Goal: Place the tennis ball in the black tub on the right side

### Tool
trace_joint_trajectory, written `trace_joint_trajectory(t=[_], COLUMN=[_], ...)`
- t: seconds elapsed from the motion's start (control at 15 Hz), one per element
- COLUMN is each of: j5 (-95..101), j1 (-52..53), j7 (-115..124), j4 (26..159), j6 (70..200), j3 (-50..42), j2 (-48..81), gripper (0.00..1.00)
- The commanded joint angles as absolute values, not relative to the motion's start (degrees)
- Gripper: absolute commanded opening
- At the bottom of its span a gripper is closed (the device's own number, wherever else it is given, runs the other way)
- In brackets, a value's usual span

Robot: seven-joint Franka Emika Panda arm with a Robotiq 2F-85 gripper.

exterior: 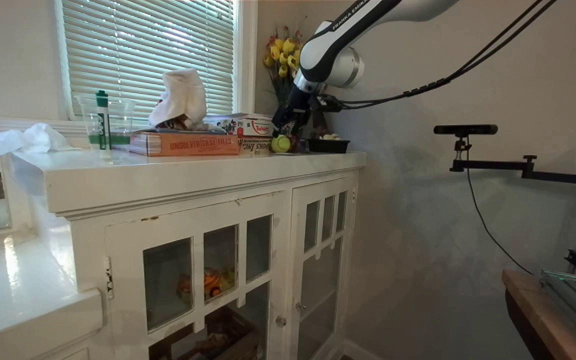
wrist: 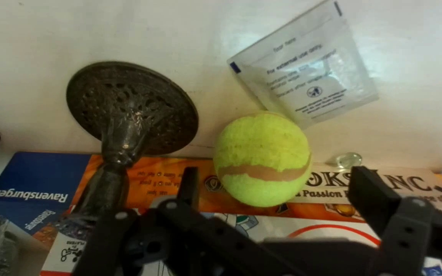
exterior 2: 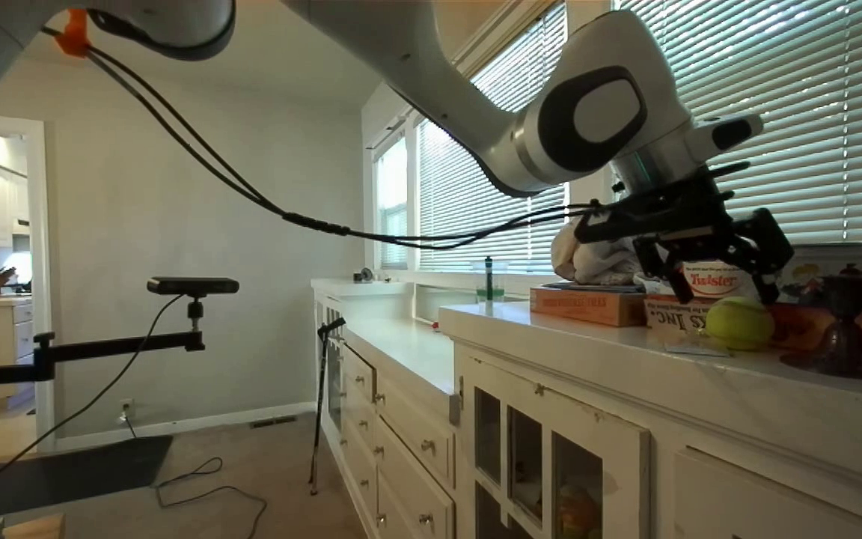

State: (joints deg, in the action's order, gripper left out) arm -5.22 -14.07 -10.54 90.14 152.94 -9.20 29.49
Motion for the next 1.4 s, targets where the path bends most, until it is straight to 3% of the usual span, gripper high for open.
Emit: trace_joint_trajectory(t=[0.0,0.07,0.33,0.4,0.73,1.33], j5=[-5.5,-5.4,-5.1,-5.0,-3.7,3.9], j1=[-16.3,-16.6,-16.6,-16.6,-15.4,-13.3], j7=[-9.0,-9.1,-8.4,-8.1,-6.8,9.9], j4=[78.6,77.1,72.7,72.1,80.0,97.8], j6=[148.1,147.2,144.3,143.9,143.0,144.4], j3=[-7.1,-6.6,-6.1,-6.2,-7.6,-18.9], j2=[37.5,38.8,42.0,42.1,33.2,10.6], gripper=[0.92,0.74,0.44,0.42,0.41,0.41])
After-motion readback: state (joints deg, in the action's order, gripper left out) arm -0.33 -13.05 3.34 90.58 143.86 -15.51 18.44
